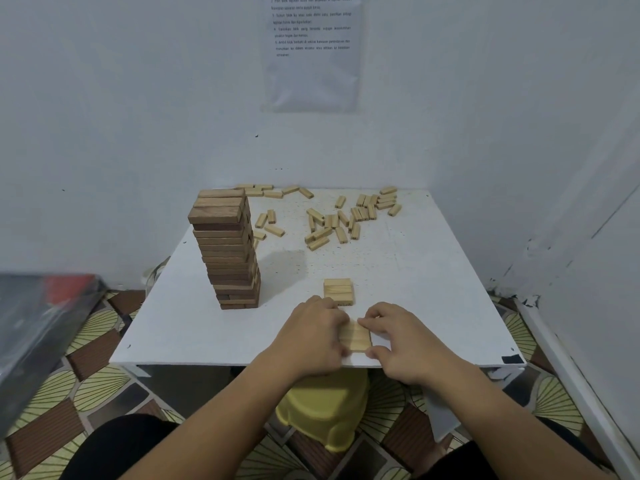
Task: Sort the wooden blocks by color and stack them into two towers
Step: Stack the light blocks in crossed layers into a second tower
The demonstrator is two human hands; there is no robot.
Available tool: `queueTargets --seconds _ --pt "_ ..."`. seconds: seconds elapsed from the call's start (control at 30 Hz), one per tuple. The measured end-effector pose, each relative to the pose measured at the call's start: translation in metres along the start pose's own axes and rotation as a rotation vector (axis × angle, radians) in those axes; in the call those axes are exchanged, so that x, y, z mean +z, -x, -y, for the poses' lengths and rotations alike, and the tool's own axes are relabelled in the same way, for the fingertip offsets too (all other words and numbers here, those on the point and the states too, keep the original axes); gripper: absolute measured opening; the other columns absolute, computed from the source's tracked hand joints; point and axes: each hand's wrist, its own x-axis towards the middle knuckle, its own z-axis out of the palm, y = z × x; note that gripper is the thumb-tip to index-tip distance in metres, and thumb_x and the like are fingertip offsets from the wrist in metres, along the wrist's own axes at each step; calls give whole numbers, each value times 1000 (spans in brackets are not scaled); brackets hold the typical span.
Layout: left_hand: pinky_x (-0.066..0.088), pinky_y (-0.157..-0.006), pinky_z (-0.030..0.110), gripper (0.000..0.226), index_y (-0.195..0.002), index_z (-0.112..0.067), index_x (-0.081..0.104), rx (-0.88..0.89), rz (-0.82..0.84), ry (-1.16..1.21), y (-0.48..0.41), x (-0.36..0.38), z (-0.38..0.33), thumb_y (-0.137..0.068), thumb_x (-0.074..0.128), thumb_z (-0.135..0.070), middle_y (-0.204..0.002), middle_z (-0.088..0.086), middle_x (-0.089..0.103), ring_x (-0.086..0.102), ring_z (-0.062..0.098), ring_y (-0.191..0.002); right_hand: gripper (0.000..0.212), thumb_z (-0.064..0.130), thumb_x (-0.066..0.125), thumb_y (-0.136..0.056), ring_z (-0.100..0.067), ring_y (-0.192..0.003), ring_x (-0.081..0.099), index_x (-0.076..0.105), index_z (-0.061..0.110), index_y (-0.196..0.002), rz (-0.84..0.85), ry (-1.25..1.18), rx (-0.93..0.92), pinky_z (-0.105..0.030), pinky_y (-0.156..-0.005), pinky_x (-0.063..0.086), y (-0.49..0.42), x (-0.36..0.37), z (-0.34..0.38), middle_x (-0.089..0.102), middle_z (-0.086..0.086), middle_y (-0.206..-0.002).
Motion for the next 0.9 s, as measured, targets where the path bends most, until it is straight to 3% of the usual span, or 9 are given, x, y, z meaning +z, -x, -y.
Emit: queueTargets --seconds 0.23,0.37,0.53,0.73,0.9 --pt "41 -103 39 56 -140 -20 60 -9 -38 110 10 5 3 -89 72 -42 -129 -1 58 48 22 -118 58 34 70 -91 -12 -131 44 56 20 -145 -32 -21 -8 -29 -114 36 4 5 -2 48 11 -140" --pt "41 -100 40 58 -136 -25 61 41 -10 11 10 1 5 -88 62 -56 -124 -4 58 49 20 -115 53 38 68 -85 -9 -124 47 62 23 -136 -52 -31 -50 -30 -110 39 5 4 -3 53 13 -133" --pt "42 -96 40 85 -124 -24 64 28 24 5 8 -5 1 -66 39 -81 -115 -6 59 51 18 -109 39 41 66 -79 -8 -108 51 67 25 -114 -88 -64 -137 -33 -96 48 8 3 -2 58 15 -117" --pt "42 -95 37 64 -116 -28 64 25 -131 150 3 -16 20 -67 59 -69 -112 -15 57 50 11 -108 40 36 71 -80 -6 -112 50 68 25 -118 -179 -124 -232 -17 -96 42 -9 -13 5 57 15 -120" --pt "45 -100 42 65 -123 -28 63 -32 -148 229 -28 -36 36 -67 67 -62 -114 -14 56 48 11 -110 38 32 74 -78 -12 -106 52 68 25 -116 -214 -106 -262 -26 -92 46 -52 -32 5 59 12 -114"
